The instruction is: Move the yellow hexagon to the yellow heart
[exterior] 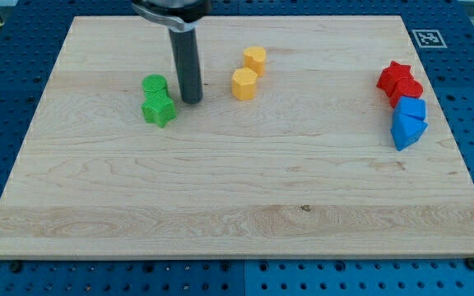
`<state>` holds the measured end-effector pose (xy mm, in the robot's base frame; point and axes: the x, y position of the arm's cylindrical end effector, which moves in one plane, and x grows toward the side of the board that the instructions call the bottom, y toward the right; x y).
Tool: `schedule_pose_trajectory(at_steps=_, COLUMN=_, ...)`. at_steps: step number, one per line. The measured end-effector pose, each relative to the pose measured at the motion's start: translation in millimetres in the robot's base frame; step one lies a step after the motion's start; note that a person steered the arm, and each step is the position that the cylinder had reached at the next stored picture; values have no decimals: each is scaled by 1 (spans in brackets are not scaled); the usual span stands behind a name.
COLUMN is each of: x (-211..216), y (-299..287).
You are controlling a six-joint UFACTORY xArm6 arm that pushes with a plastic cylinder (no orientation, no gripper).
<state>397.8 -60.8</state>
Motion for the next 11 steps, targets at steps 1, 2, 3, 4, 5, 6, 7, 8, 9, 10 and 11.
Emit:
schedule_pose_trajectory(at_steps=1, x=7, y=31)
schedule_pose_trajectory(at_steps=2, x=7, y=66)
schedule_pose_trajectory(at_steps=3, x=7, y=88)
schedule_pose_trajectory(at_steps=4, x=7, y=92)
schedule_pose_trajectory(at_steps=5, x=7, y=92)
schedule_pose_trajectory(at_steps=6, x=4, y=90)
schedule_pose_trajectory(at_steps=7, x=-14, y=90)
schedule_pose_trajectory(at_steps=8, x=-34, y=89)
schedule_pose_trajectory(at_steps=9, x=-38, y=89)
schedule_pose_trajectory(at_steps=10, x=-22, y=89)
schedule_pose_trajectory(at_steps=11, x=-20, y=74)
